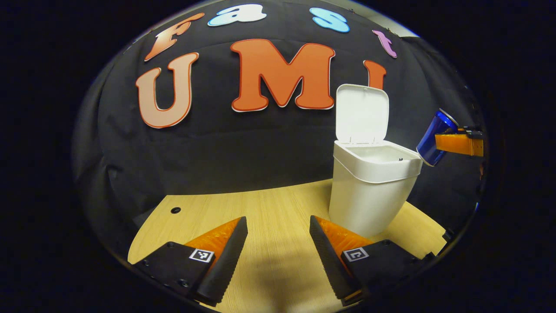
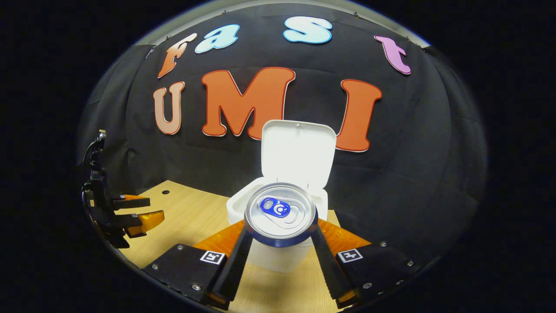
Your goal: Press the lid of the desktop garbage bin to open it, pick up the crumpled paper on the desktop and throw it into the bin, then pick up the pop can on the desktop and drop it into the bin, and finally close the garbage bin lid.
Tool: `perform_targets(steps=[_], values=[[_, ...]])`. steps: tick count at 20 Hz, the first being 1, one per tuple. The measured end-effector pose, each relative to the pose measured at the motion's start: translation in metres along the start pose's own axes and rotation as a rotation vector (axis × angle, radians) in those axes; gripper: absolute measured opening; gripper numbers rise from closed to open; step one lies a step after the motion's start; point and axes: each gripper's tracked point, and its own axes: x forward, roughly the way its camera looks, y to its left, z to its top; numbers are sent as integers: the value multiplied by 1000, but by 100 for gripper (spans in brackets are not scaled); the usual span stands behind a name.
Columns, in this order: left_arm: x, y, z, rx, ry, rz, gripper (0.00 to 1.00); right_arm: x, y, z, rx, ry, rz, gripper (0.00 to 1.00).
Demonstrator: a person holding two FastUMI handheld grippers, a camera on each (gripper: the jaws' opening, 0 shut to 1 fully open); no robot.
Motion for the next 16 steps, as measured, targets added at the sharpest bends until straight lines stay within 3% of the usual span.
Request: perform_targets(steps=[6, 16], values=[[-27, 35, -19, -61, 21, 95, 92, 26, 2, 19, 2, -38, 22, 79], [-50, 96, -42, -137, 68, 217, 92, 88, 11, 9, -8, -22, 4, 79]])
